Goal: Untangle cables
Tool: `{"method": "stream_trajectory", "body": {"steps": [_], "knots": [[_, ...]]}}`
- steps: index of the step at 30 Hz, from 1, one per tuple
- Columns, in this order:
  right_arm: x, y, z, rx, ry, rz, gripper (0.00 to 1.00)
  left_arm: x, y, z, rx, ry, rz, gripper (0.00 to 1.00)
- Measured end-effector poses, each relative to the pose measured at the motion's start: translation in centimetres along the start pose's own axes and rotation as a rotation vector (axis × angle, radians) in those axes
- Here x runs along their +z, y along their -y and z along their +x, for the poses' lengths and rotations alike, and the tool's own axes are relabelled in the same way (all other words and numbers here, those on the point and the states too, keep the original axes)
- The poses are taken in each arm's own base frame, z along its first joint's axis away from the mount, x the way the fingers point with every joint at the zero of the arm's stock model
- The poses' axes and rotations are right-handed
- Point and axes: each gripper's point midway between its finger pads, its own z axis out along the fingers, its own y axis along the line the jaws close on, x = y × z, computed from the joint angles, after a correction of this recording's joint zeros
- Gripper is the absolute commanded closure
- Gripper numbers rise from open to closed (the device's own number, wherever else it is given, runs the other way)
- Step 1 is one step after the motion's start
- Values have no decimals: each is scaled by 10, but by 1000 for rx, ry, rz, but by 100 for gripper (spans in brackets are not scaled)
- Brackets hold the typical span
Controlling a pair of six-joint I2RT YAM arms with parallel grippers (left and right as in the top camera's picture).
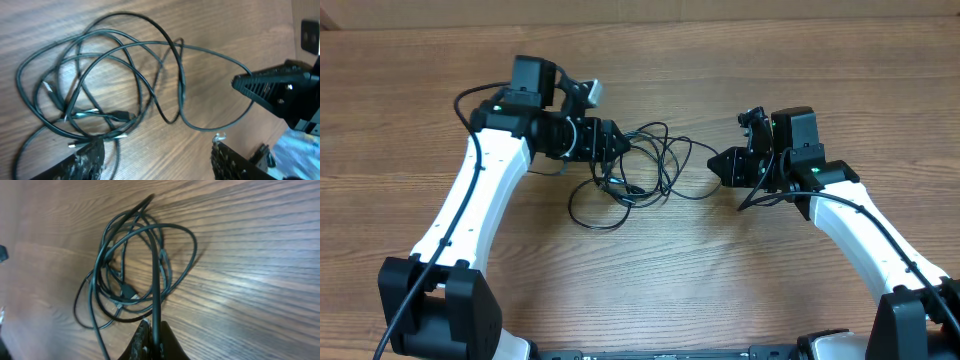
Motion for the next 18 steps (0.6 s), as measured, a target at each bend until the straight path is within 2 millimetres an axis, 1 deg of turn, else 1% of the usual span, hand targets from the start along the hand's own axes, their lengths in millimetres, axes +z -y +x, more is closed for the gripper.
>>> {"method": "stream_trajectory", "body": {"steps": [4, 8, 12, 16, 18], "knots": [[0, -7, 4, -2, -22, -44, 96, 8, 12, 5, 27, -23, 5, 37], [-1, -13, 7, -6, -33, -78, 96, 15, 17, 10, 54, -39, -25, 37], [-2, -26, 8, -26, -45, -152, 96, 27, 29, 13, 107, -46, -47, 37], [-4, -37, 8, -48, -47, -215, 96, 46, 39, 13, 152, -52, -42, 41], [-5, -40, 9, -50, -52, -233, 96, 59, 38, 12, 159, -58, -43, 47]]}}
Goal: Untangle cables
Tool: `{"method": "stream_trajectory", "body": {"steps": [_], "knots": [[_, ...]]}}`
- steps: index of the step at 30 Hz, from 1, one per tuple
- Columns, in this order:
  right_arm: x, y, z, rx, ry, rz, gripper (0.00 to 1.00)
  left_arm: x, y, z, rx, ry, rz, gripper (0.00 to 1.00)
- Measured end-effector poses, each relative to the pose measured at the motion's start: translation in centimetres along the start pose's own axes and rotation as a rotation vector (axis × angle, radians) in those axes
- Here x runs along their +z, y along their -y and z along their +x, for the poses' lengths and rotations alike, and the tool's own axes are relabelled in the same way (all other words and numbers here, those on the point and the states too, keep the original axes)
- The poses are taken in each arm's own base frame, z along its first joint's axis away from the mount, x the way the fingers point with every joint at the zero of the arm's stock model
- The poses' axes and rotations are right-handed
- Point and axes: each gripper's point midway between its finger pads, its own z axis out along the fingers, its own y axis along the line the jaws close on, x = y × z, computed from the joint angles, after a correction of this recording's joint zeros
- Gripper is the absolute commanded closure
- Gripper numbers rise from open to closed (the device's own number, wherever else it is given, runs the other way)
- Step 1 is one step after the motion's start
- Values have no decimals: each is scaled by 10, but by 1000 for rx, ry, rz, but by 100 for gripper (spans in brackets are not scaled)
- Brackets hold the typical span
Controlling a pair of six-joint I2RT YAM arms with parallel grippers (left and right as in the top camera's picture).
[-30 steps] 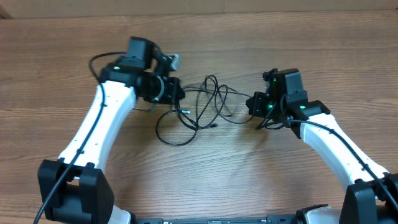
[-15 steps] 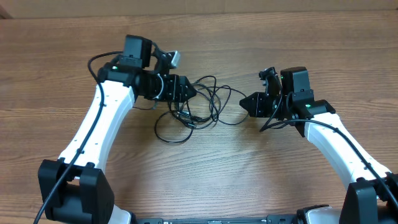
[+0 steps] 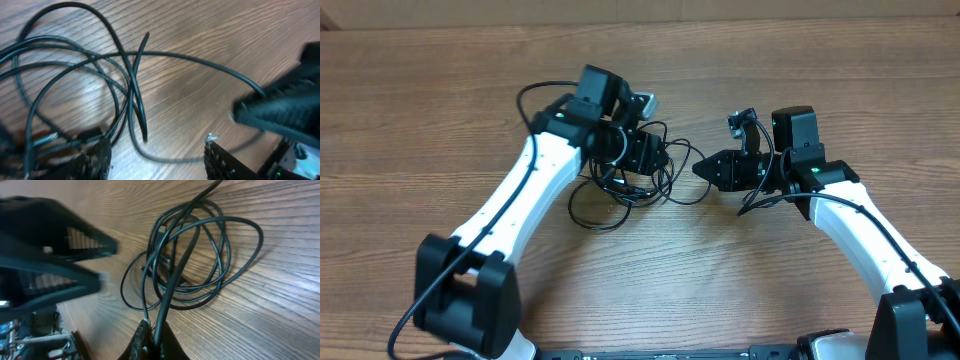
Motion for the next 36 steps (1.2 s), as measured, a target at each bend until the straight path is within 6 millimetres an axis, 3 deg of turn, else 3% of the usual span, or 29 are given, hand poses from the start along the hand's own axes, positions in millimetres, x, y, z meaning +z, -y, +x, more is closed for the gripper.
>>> {"method": "stream_trajectory", "body": {"steps": [4, 9, 15, 24, 30, 36], "knots": [[0, -5, 2, 1, -11, -29, 96, 23, -8, 0, -8, -18, -17, 55], [0, -8, 2, -6, -11, -49, 96, 38, -24, 11, -41, -73, -58, 41], [-3, -28, -9, -63, 16, -147, 96, 33, -36, 15, -80, -86, -81, 35], [-42, -106, -79, -275, 146, -332, 96, 15, -68, 24, -193, -115, -111, 25], [-72, -145, -120, -352, 244, -341, 96, 18, -45, 25, -186, -130, -5, 23], [-89, -160, -143, -354, 313, -312, 96, 25, -23, 25, -148, -136, 57, 17]]}}
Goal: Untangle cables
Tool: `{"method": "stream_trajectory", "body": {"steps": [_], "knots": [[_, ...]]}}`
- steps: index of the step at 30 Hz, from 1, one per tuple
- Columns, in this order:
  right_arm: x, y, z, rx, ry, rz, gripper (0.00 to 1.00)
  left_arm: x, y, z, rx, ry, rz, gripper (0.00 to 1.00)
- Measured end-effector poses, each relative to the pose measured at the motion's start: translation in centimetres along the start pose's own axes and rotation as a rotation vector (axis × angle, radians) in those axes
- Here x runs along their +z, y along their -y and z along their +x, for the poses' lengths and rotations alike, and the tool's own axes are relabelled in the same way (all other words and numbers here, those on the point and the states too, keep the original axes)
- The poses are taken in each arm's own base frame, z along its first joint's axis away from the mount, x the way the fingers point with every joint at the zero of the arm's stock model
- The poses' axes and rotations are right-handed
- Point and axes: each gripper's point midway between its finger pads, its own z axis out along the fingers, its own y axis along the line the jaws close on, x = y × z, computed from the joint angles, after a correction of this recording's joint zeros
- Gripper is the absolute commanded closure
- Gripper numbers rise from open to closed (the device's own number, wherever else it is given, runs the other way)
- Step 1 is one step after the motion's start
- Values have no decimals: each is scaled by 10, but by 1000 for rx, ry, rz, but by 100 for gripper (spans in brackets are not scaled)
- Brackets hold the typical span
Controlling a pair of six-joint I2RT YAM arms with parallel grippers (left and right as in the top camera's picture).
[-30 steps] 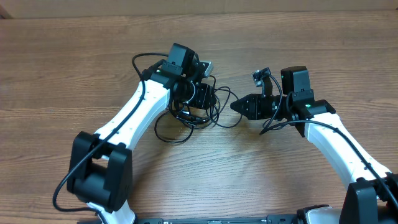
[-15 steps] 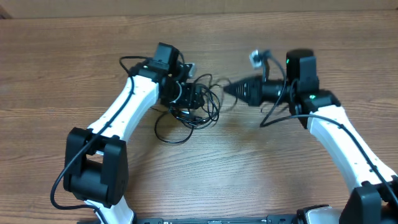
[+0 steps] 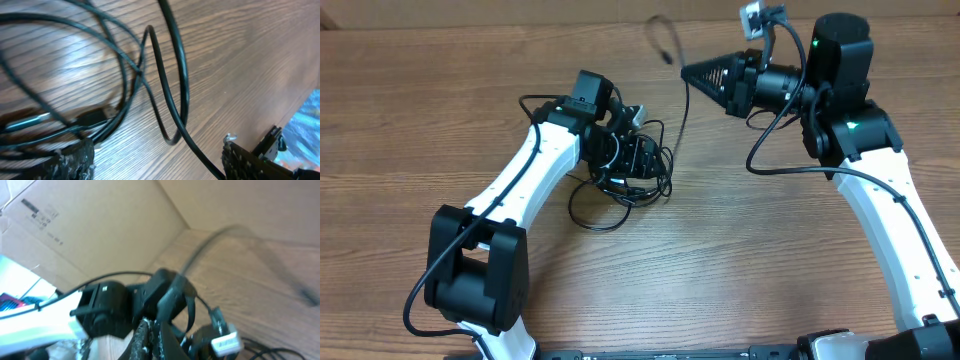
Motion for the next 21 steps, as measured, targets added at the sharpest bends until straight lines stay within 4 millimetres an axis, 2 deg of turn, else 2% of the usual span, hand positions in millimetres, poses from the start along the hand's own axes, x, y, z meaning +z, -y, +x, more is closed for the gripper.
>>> {"method": "stream_trajectory", "body": {"steps": [5, 9, 12, 14, 17, 21], "knots": [[-5, 7, -19, -13, 58, 75, 96, 3, 5, 2, 9, -9, 7, 16], [-16, 35, -20, 57, 79, 207, 96, 2, 4, 4, 4, -16, 2, 16], [-29, 64, -1, 174, 41, 350, 75, 2, 2, 6, -1, -21, -11, 19], [-38, 79, 22, 267, -19, 450, 68, 2, 1, 5, 0, -20, -16, 19], [-50, 92, 59, 356, -126, 559, 63, 2, -2, 5, -1, -18, -31, 23], [-63, 97, 95, 410, -256, 631, 58, 2, -9, 4, -3, -9, -74, 37]]}}
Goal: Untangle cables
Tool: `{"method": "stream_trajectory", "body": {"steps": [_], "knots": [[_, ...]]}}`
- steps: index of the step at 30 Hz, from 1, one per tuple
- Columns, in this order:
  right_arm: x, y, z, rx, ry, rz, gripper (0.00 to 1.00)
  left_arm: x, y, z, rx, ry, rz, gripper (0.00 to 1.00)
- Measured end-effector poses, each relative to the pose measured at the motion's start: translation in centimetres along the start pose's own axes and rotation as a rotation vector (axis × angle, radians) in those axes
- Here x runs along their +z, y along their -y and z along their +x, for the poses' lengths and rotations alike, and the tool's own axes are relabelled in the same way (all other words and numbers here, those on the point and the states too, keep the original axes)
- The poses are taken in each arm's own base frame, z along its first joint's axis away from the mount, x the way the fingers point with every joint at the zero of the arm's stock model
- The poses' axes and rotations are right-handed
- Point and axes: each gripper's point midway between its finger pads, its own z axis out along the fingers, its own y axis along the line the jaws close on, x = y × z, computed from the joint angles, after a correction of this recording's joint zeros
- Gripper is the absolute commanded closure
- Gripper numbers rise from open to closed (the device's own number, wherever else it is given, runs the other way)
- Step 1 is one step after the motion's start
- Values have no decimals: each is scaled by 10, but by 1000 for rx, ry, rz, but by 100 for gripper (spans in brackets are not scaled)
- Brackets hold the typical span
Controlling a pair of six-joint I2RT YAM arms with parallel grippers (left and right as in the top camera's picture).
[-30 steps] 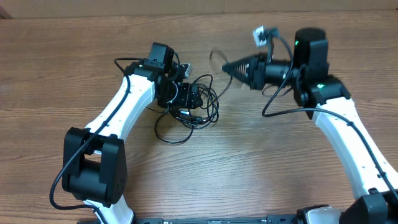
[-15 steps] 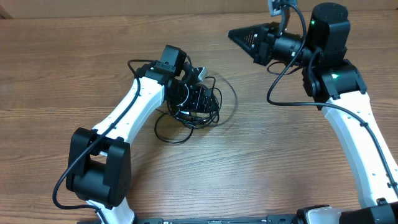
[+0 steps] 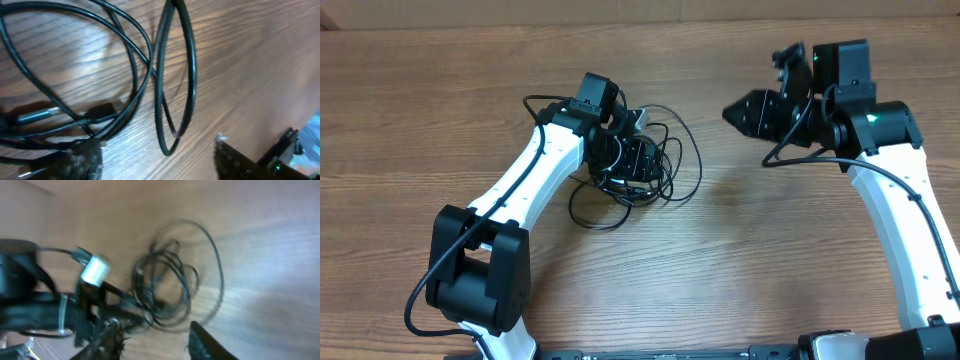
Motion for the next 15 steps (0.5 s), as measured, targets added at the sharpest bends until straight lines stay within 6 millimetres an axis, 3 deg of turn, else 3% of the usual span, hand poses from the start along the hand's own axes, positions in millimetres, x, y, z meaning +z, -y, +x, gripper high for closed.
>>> {"method": "stream_trajectory", "body": {"steps": [8, 15], "knots": [[13, 27, 16, -4, -69, 103, 58, 1, -2, -8, -21, 32, -25, 44], [14, 32, 17, -12, -72, 122, 58, 4, -6, -9, -7, 45, -87, 53]]}}
